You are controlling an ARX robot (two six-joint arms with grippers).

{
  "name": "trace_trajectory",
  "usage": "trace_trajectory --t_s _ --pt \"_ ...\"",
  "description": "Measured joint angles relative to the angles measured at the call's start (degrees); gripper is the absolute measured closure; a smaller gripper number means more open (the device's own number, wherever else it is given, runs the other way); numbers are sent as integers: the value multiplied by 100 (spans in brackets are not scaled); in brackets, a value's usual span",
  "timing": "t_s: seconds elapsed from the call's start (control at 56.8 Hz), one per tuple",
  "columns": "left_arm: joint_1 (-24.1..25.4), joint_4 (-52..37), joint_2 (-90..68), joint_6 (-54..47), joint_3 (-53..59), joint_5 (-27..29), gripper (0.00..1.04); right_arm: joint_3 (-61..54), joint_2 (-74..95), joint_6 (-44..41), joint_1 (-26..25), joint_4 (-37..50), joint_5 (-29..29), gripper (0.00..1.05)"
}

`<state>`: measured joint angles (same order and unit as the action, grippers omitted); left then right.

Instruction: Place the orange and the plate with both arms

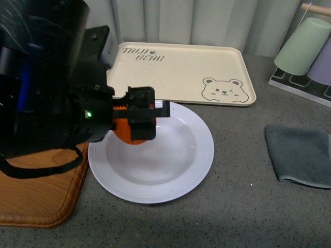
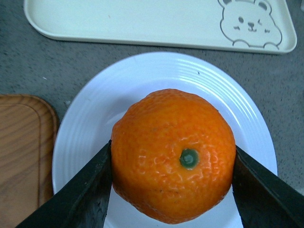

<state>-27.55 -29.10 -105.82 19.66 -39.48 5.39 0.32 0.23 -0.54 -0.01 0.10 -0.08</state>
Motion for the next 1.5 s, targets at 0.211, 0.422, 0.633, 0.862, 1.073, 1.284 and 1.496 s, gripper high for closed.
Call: trace_trajectory --t_s 0.211,0.422,0.633,0.862,1.073,1.284,1.496 --pt "-140 -37 -614 46 -313 68 41 0 0 0 0 0 0 9" --pt "-140 -52 -837 57 -431 68 41 0 0 0 0 0 0 9" --pt "-140 -50 -892 55 -466 61 41 0 0 0 0 0 0 9" --pt "-144 -33 -890 28 -472 61 5 0 0 0 0 0 0 9" --pt "-125 20 -623 11 -420 192 7 0 0 0 0 0 0 9" --pt "22 -173 411 -11 76 702 7 0 0 0 0 0 0 9" --pt "247 -131 2020 2 1034 1453 7 0 0 0 0 0 0 9"
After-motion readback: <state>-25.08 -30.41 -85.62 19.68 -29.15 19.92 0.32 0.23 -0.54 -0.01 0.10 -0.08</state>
